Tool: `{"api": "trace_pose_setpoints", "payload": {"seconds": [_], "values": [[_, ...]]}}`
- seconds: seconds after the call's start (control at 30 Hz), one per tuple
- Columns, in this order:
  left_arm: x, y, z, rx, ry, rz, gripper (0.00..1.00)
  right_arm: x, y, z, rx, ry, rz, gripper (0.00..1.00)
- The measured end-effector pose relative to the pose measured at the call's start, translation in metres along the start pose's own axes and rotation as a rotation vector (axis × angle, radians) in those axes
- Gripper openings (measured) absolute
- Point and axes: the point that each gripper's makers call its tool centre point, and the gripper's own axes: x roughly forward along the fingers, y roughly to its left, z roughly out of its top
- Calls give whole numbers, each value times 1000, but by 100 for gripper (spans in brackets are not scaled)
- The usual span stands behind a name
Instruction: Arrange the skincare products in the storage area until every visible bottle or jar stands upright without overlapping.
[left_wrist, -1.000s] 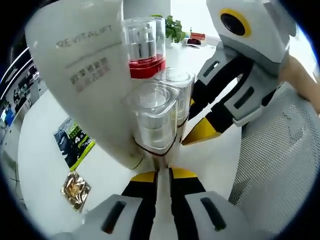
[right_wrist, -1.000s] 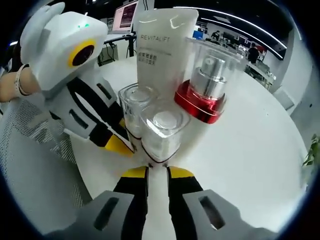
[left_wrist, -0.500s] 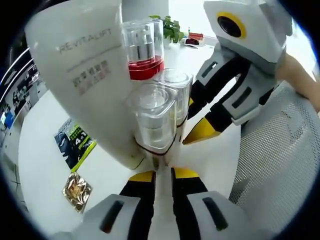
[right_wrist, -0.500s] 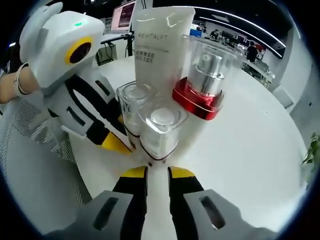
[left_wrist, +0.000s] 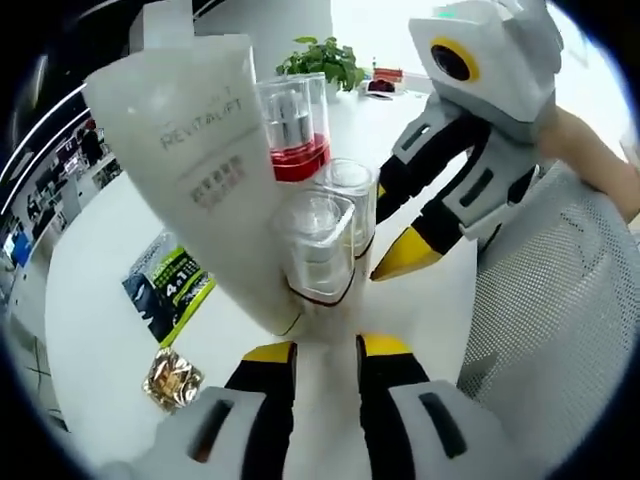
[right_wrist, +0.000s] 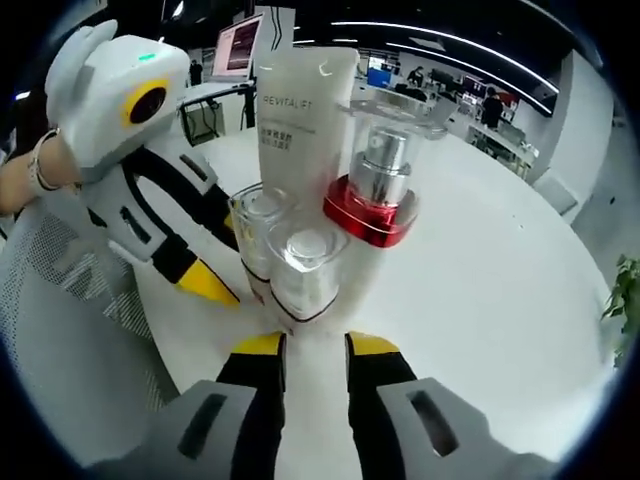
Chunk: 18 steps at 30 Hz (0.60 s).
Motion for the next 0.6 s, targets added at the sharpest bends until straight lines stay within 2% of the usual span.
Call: {"api": "trace_pose_setpoints", "payload": {"seconds": [0.13, 0.27, 0.6], "values": [[-8, 2, 0, 18, -3, 5, 24, -1, -1, 1, 0, -4, -3, 29], [-19, 4, 5, 14, -31, 18, 29, -7, -5, 8, 0, -26, -27, 35], [-48, 17, 8, -53, -84, 61, 48, -24, 4, 16, 6, -81, -31, 58]]}}
